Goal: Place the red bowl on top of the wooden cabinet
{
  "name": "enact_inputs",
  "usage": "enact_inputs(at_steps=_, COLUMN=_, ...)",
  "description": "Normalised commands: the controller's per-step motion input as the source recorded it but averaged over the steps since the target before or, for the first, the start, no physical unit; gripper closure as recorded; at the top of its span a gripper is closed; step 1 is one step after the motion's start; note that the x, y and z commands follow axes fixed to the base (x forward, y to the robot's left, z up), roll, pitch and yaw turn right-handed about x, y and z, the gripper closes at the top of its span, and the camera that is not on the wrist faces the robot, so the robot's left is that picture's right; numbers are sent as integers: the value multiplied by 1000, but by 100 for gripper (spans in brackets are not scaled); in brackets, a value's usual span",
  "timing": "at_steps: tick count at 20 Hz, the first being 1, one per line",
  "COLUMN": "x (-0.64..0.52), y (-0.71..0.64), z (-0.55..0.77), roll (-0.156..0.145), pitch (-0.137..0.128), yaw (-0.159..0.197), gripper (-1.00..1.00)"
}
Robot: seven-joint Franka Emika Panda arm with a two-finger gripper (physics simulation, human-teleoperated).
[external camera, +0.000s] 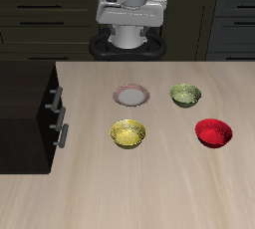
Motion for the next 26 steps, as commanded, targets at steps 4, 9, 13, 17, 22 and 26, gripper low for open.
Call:
enact_inputs(at_steps=4, x=10, y=-26, z=-21, roll=-5, pitch=10, yaw=-6, gripper=-100)
enact_inputs(at_steps=9, x=7, y=22, z=-33, roll=-11, pitch=-6, yaw=9, gripper=-100)
enact_inputs(at_steps=13, x=37, y=29, z=-42, roll=-27, pitch=-17, yaw=14, gripper=-100)
enact_inputs(at_steps=17, x=5, y=-73, z=-53, roll=-38, pitch=-13, yaw=-13, gripper=-100)
enact_inputs(at_steps=22, x=169, y=-117, z=35, roll=-33, pitch=23, yaw=-22, gripper=-100)
enact_inputs(at_steps=26, x=27, y=24, z=87, roll=-39, pitch=-30, yaw=-2, gripper=-100)
